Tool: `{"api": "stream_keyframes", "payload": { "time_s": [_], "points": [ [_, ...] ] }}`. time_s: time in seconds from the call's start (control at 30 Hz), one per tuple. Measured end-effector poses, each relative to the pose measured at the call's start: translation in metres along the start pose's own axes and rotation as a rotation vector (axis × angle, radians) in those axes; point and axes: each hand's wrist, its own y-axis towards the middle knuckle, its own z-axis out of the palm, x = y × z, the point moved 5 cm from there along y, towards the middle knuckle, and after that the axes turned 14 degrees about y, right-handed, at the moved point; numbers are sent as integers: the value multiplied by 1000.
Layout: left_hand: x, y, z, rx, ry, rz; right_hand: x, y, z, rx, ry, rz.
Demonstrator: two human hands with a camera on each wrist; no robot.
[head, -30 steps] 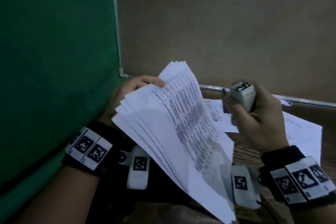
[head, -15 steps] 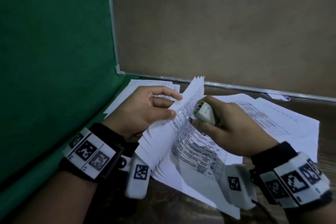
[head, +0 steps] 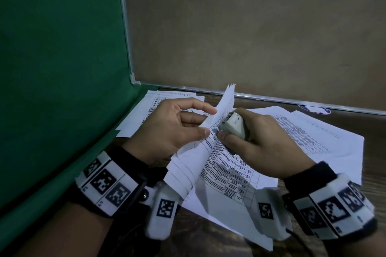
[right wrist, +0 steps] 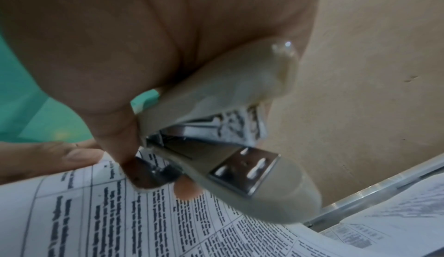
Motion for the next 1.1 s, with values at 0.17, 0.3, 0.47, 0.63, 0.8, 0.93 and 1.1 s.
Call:
{"api": "stream_keyframes", "payload": {
  "time_s": [0.17, 0.3, 0.47, 0.63, 0.8, 0.93, 1.1],
  "points": [
    [-1, -1, -1, 10, 11, -4, -2, 0, 0, -6, -10, 11],
    [-1, -1, -1, 9, 25, -6, -1, 0, 1, -7, -16, 23],
    [-2, -1, -1, 7, 12, -4, -5, 1, 2, 13, -10, 56],
    [-1, -1, 3, 15, 38, -2, -4, 1, 1, 1, 4, 76],
    [-1, -1, 2, 12, 21, 8, -1, 1, 0, -2, 27, 81],
    [-1, -1, 5, 38, 53, 31, -3, 0, -1, -26, 76, 105],
    [-4, -3, 9, 40, 46, 62, -4, -1, -2, -20, 132, 131]
  ]
}}
